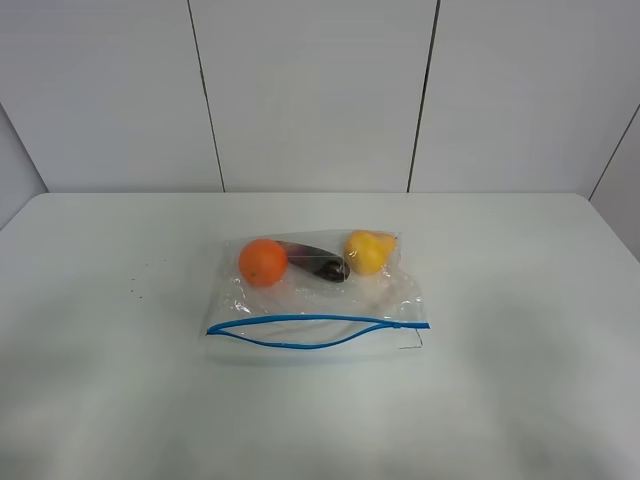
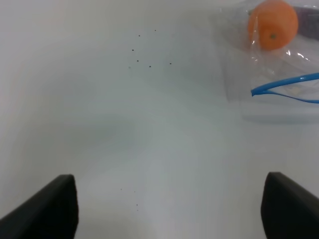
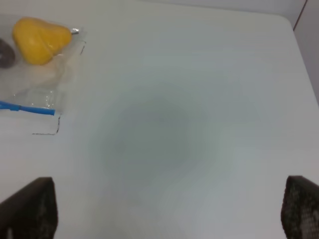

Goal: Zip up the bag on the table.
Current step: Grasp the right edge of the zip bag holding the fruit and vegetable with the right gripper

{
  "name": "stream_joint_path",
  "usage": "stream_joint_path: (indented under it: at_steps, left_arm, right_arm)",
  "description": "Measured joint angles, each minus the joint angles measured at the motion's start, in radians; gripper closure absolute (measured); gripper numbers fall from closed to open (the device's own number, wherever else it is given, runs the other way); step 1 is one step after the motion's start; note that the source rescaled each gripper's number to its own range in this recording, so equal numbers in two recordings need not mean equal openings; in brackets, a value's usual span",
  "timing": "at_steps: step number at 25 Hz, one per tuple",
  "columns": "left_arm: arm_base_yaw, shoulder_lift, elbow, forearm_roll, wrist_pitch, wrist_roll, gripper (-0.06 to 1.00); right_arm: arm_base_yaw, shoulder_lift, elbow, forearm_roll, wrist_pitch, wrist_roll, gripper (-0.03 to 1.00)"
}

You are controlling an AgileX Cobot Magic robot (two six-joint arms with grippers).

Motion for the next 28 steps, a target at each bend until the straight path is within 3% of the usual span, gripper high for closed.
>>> stream_joint_path:
  at_steps: [8, 11, 23, 28]
  left_arm:
    - [0.000, 0.000, 0.000, 0.001, 0.000, 0.000, -0.06]
    - [0.000, 0.000, 0.000, 0.001, 0.000, 0.000, -0.06]
    - [0.000, 0.000, 0.000, 0.001, 0.000, 0.000, -0.06]
    - [0.000, 0.000, 0.000, 0.001, 0.000, 0.000, -0.06]
  right_arm:
    - [0.000, 0.010, 0.000, 0.001, 0.000, 0.000, -0.03]
    - [0.000, 0.111, -0.020, 0.029, 0.000, 0.000, -0.03]
    - [0.000, 0.984, -0.258, 0.155, -0.082, -0.012, -0.03]
    - [0.000, 1.308, -0.358, 0.272, -0.125, -0.111, -0.03]
